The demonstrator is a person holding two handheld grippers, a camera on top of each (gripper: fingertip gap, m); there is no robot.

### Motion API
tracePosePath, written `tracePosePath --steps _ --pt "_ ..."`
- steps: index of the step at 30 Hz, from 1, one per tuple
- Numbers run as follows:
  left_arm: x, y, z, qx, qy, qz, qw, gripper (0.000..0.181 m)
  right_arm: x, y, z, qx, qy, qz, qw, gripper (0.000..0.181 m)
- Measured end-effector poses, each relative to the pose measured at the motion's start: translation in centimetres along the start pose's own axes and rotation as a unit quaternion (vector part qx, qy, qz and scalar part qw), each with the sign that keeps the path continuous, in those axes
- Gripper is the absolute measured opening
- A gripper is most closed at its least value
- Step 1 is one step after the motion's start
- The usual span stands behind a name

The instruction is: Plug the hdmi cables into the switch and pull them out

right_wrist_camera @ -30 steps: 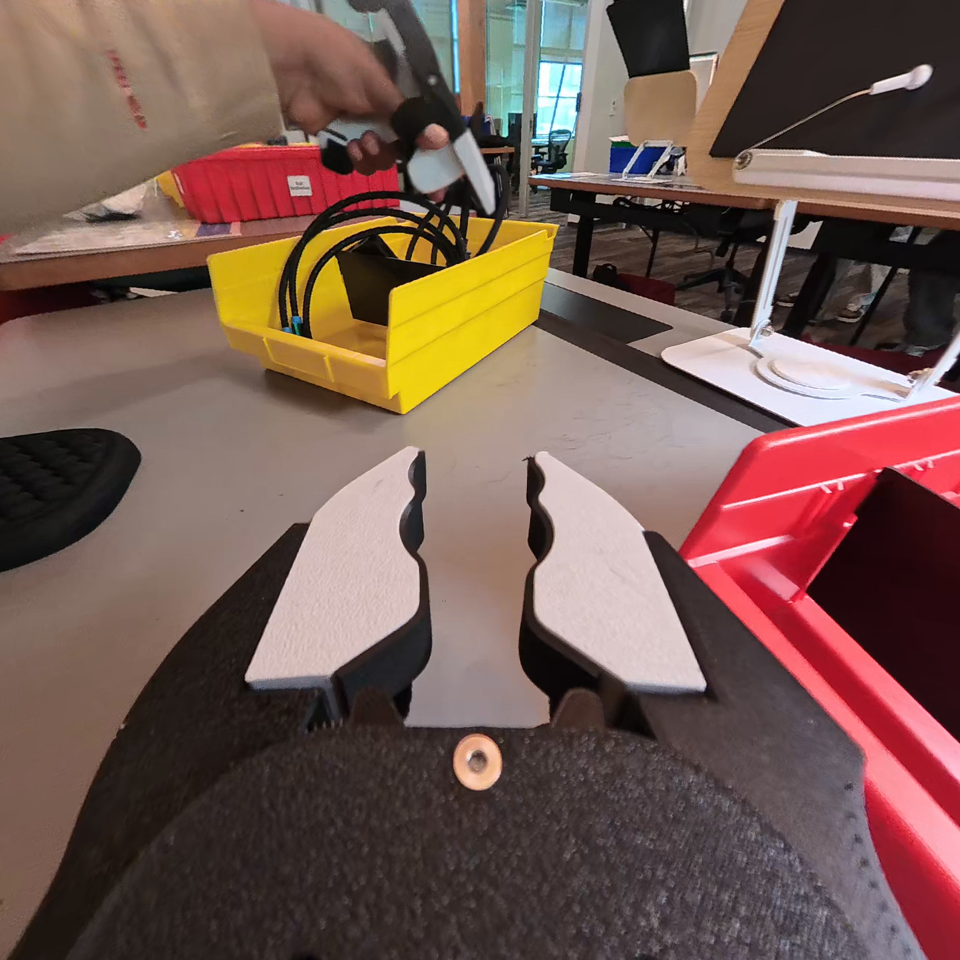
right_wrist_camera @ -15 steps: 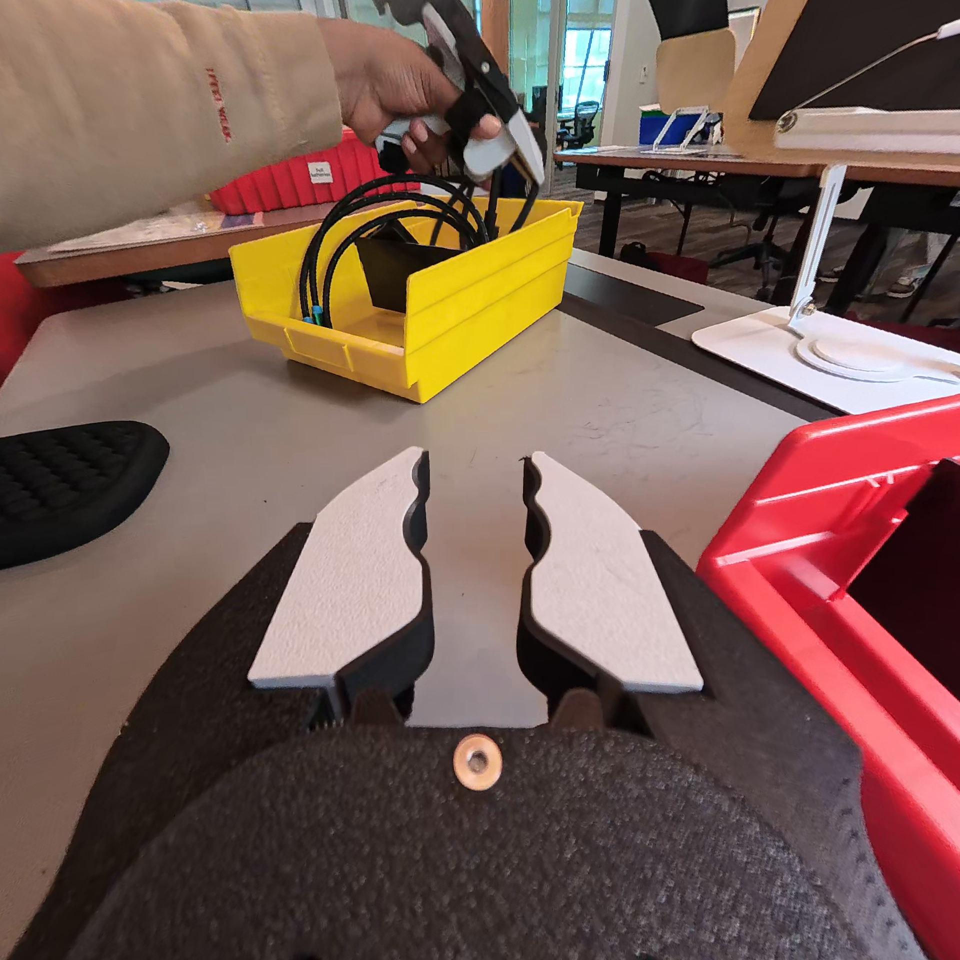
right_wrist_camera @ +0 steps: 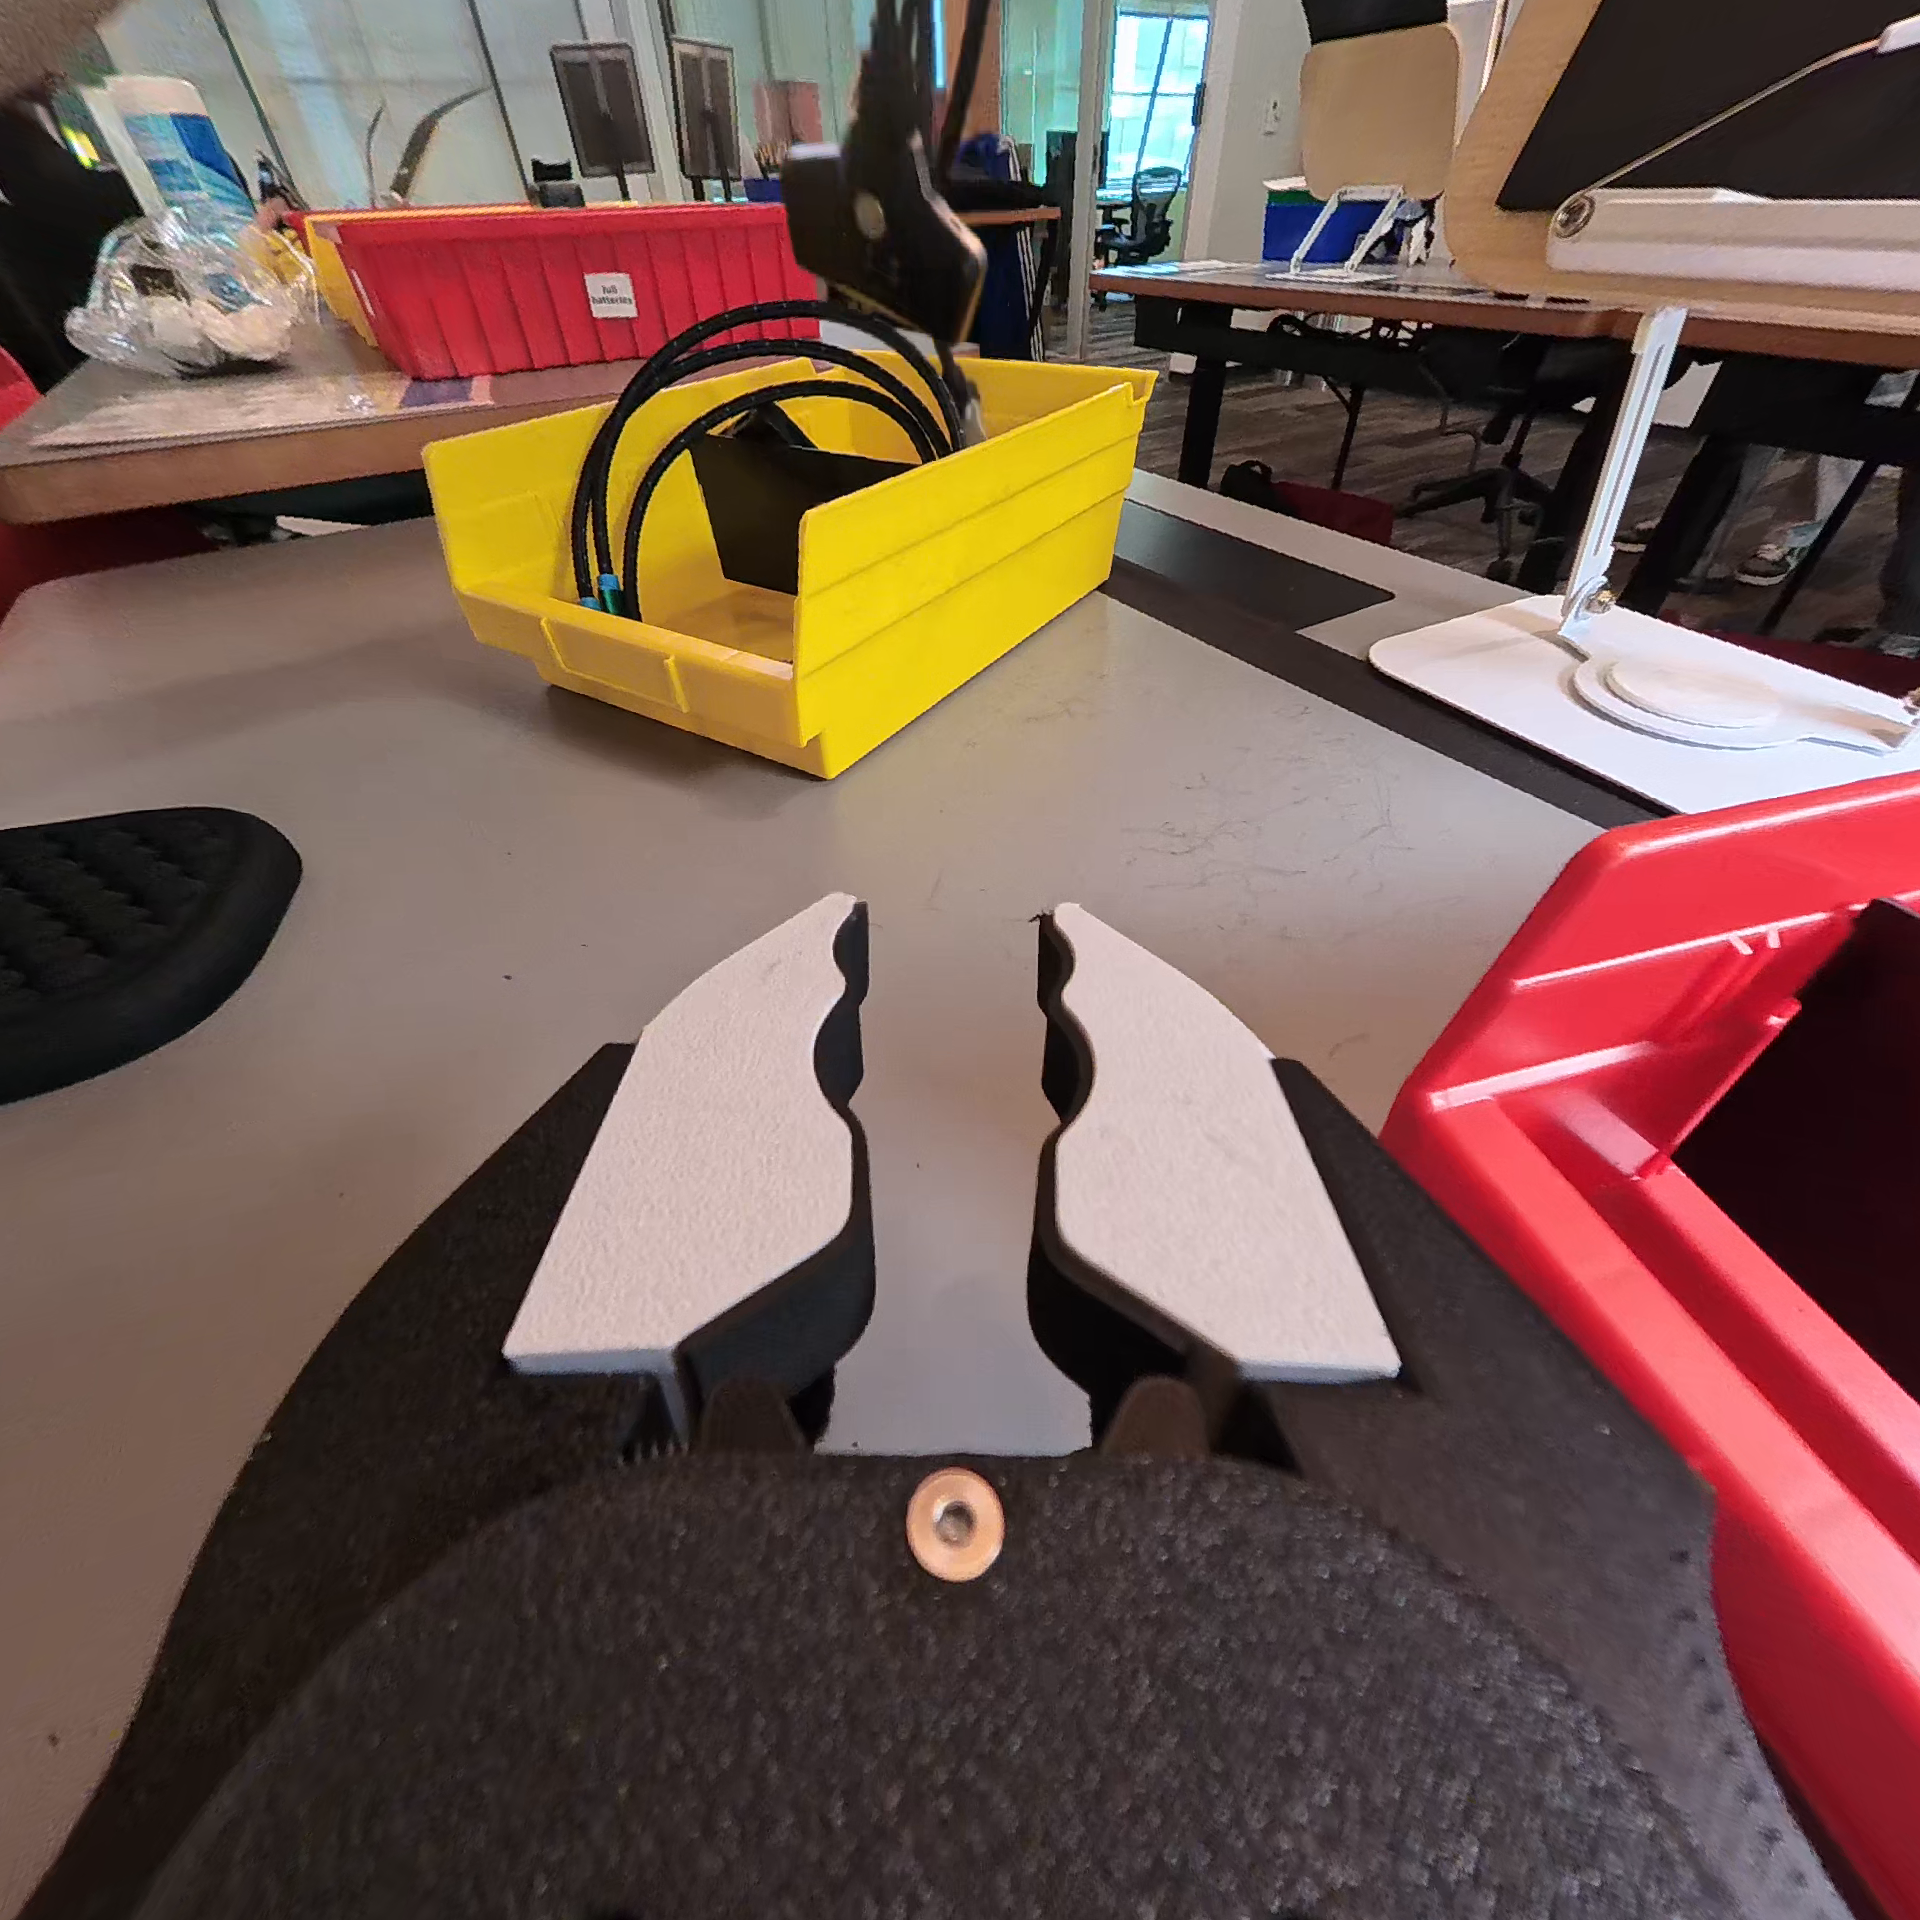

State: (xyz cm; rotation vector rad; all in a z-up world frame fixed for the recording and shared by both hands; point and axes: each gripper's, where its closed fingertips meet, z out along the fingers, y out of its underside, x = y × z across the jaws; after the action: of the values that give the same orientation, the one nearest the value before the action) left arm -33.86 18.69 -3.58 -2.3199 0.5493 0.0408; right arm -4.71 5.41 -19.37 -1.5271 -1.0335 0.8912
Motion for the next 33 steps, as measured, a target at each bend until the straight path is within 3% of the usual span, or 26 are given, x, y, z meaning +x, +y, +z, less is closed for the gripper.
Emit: tracePosePath --steps 1,7,13,19,24,27,30,33 --pt "0.4 -0.8 -1.0 0.004 -0.007 0.014 1.0 0.01 0.0 -0.1 0.0 0.002 0.001 0.0 1.0 0.031" --pt "6.0 -5.2 -6.2 0.044 0.002 0.1 0.994 0.009 0.0 -0.5 -0.2 0.013 0.003 -0.004 1.0 0.031" --pt "15.6 -6.1 -7.7 0.07 0.085 0.174 0.979 0.011 -0.1 -1.5 -0.6 0.031 0.009 -0.022 0.999 0.034" --pt "25.6 -2.8 -5.4 0.052 0.225 0.197 0.953 0.01 -1.0 -2.6 -1.0 0.04 0.012 -0.071 0.997 0.037" --pt "33.0 1.1 -2.5 0.03 0.317 0.207 0.925 0.01 -2.5 -1.4 -0.1 0.0 0.002 -0.118 0.993 0.043" --pt "36.1 2.1 -1.4 0.034 0.348 0.204 0.914 0.009 -3.2 -0.1 0.7 -0.033 -0.009 -0.116 0.993 0.044" --pt "38.4 2.2 -0.7 0.039 0.375 0.196 0.905 0.01 -3.3 0.8 1.2 -0.055 -0.007 -0.113 0.992 0.024" --pt "38.8 1.8 -0.3 0.057 0.374 0.2 0.904 0.017 -4.1 1.0 1.0 -0.054 -0.038 -0.095 0.993 0.023"
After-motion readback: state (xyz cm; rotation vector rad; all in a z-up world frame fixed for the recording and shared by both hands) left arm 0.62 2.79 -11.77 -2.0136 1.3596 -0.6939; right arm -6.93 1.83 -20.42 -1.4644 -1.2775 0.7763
